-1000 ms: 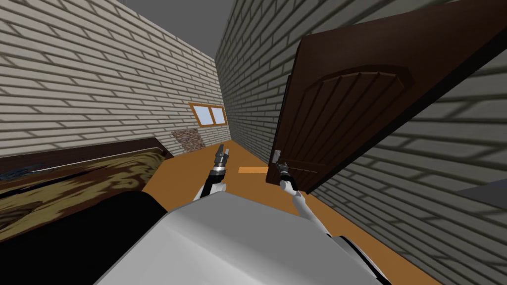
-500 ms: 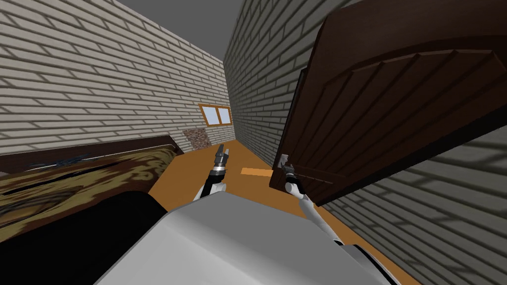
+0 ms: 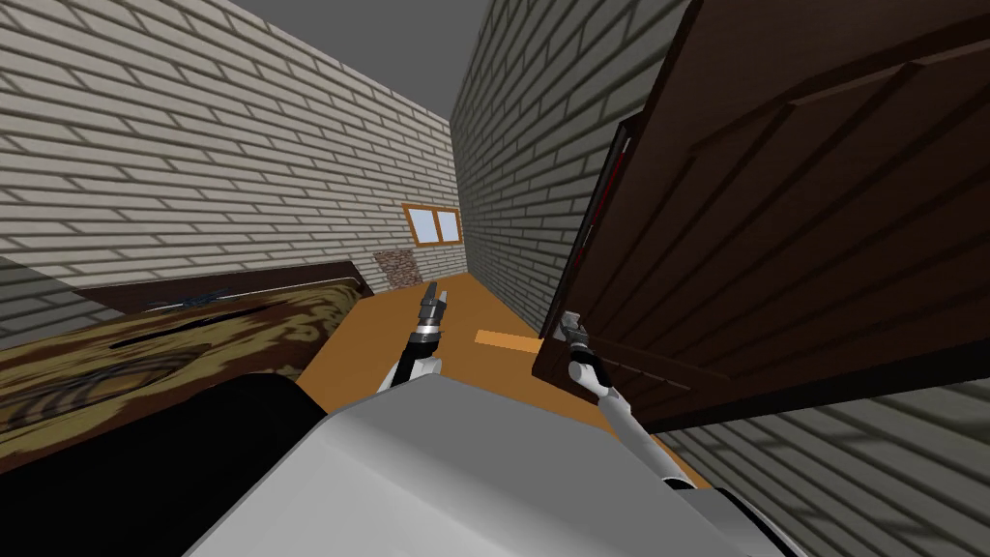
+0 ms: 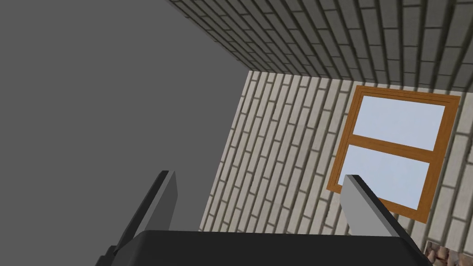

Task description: Pull the door open

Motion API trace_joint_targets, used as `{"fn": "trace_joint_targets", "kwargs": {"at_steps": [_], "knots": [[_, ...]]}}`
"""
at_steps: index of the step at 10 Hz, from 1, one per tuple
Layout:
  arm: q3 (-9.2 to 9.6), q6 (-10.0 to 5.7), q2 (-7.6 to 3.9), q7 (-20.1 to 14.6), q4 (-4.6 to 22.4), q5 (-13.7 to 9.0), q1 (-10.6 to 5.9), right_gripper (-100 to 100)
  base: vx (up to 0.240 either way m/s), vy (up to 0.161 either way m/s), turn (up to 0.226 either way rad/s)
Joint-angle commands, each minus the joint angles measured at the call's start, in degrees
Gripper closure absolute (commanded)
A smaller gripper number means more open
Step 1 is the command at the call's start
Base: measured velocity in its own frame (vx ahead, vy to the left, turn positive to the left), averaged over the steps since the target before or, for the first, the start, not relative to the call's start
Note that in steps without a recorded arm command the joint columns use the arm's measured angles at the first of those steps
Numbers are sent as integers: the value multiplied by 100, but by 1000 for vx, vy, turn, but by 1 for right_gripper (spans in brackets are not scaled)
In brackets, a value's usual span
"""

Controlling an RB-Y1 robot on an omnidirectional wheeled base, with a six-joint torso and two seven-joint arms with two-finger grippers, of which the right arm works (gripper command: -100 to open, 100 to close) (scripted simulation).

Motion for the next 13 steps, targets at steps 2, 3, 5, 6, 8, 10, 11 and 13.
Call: {"fn": "trace_joint_targets", "kwargs": {"at_steps": [2,3,5,6,8,10,11,13], "knots": [[0,0,0,0,0,0,0,100,30,0,-9],[0,0,0,0,0,0,0,100,-23,-15,-24],[0,0,0,0,0,0,0,100,-15,-4,15],[0,0,0,0,0,0,0,100,-5,1,-3],[58,-4,-79,-72,-26,11,12,100,-49,-19,34],[155,-8,-159,-172,-71,27,29,100,-172,-61,97],[233,-11,-224,-252,-107,40,42,100,-190,-90,121],[402,-17,-363,-425,-186,67,71,100,-238,-102,147]]}}
